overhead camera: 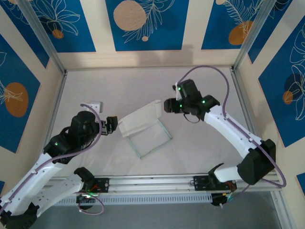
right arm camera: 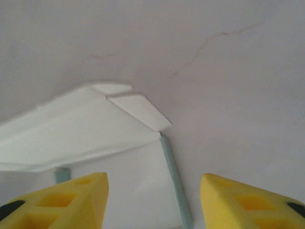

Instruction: Fold the paper box

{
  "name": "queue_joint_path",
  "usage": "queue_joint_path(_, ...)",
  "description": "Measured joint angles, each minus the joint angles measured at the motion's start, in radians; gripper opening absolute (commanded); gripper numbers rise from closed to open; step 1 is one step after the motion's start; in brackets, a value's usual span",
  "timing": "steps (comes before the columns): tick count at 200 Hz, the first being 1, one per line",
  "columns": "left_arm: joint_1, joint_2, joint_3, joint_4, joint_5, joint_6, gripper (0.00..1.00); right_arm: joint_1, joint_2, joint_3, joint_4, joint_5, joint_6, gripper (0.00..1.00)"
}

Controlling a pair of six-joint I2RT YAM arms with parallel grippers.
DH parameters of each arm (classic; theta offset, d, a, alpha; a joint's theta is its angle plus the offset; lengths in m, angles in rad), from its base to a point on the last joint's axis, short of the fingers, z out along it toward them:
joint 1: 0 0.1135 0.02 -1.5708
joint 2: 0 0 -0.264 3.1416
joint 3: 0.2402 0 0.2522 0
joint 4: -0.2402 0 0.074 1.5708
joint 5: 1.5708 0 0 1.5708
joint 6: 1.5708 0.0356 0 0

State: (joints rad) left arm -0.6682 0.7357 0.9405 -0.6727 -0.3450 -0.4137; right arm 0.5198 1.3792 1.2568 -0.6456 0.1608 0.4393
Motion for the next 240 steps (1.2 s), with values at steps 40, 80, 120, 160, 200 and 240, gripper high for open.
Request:
queue_joint_path(40, 0.001, 0.016, -0.024, 0.051, 0.042, 0.032, 0.84, -0.051, 0.199, 0.208, -0.025, -0.179, -0.108, 0.84)
queue_joint_path(80, 0.001, 0.146, -0.006, 0.092, 0.134, 0.192, 0.84, -0.053, 0.347, 0.373, -0.08, -0.293, -0.23, 0.81)
queue_joint_path(120, 0.001, 0.362, 0.089, 0.128, 0.265, 0.329, 0.83, -0.064, 0.333, 0.334, -0.074, -0.255, -0.224, 0.79)
queue_joint_path(160, 0.0, 0.501, 0.159, 0.179, 0.362, 0.516, 0.84, -0.108, 0.129, 0.147, -0.058, -0.226, -0.176, 0.79)
queue_joint_path(200, 0.0, 0.697, 0.281, 0.151, 0.379, 0.671, 0.75, -0.141, -0.065, 0.066, -0.051, -0.213, -0.157, 0.79)
queue_joint_path(240, -0.003, 0.829, 0.385, 0.038, 0.423, 0.789, 0.44, -0.153, -0.171, -0.004, -0.061, -0.212, -0.142, 0.77)
